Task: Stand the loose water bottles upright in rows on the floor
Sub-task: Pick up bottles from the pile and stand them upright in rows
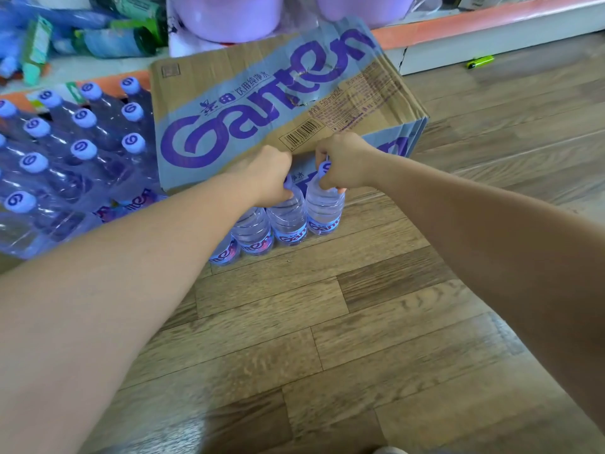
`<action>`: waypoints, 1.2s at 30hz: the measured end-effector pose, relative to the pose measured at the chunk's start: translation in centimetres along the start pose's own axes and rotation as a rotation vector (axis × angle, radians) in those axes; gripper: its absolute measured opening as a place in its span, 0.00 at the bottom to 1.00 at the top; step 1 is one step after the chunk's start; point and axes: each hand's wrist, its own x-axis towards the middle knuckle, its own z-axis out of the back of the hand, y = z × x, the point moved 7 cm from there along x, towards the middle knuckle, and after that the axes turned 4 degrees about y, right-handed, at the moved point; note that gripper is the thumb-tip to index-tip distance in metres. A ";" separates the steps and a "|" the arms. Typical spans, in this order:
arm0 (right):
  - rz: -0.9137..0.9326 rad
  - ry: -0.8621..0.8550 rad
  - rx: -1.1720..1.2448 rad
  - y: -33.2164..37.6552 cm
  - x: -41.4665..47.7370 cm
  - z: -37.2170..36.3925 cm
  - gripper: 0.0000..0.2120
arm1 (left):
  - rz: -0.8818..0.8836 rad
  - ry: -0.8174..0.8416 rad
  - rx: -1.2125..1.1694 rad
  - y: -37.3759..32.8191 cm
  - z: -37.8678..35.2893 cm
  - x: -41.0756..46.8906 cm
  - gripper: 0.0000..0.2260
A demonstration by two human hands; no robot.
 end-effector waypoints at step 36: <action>-0.016 -0.068 -0.215 0.8 -0.7 -0.2 0.19 | -0.180 0.019 0.062 0.2 0.2 -1.4 0.20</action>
